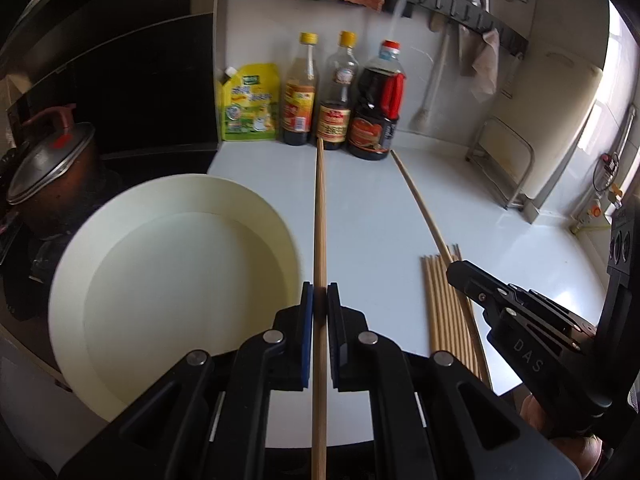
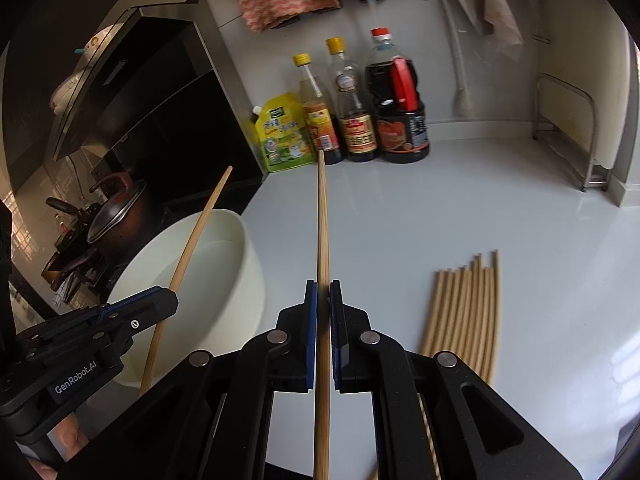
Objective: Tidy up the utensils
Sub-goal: 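Carry both held chopsticks over the white basin with both tools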
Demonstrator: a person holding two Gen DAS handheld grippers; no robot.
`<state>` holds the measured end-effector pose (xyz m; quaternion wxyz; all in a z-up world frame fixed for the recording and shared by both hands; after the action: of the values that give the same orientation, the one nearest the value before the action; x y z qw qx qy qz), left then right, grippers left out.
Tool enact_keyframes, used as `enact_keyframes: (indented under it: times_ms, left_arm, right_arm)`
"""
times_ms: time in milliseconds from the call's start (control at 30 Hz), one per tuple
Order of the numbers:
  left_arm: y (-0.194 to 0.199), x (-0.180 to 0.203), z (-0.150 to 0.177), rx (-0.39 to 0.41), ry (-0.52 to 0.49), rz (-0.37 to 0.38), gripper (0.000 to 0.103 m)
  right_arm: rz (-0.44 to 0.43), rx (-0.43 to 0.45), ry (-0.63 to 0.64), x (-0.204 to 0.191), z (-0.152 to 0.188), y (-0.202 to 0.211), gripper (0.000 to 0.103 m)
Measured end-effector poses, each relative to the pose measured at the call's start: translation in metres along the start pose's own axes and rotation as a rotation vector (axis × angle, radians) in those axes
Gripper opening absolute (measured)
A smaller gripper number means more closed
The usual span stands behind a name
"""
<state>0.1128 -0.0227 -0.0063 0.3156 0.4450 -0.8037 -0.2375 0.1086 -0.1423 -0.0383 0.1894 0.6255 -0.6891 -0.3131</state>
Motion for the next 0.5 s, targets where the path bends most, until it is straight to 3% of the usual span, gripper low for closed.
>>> enact_keyframes:
  times_ms: [233,500]
  left_arm:
    - [0.026,-0.088,-0.018,0.055,0.07,-0.104,0.008]
    - [0.01,-0.156,-0.008,0.007,0.129,-0.137,0.008]
  right_arm:
    - [-0.122,-0.05,0.078,-0.099,-0.015,-0.032,0.006]
    - [-0.168,-0.155,0.145,-0.171,0.0,-0.073,0.006]
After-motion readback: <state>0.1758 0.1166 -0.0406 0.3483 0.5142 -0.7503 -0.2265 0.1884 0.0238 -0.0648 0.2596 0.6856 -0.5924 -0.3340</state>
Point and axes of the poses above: each gripper's, at about its wrist camera, not at the fingertips, and y roughly against the way its jaws point, x to its right, z to its underside, the point moved 8 cm from there along -y, roughly the way its jaws point, and after that the axes turned 15 degrees about z, right-handed, at the moved point
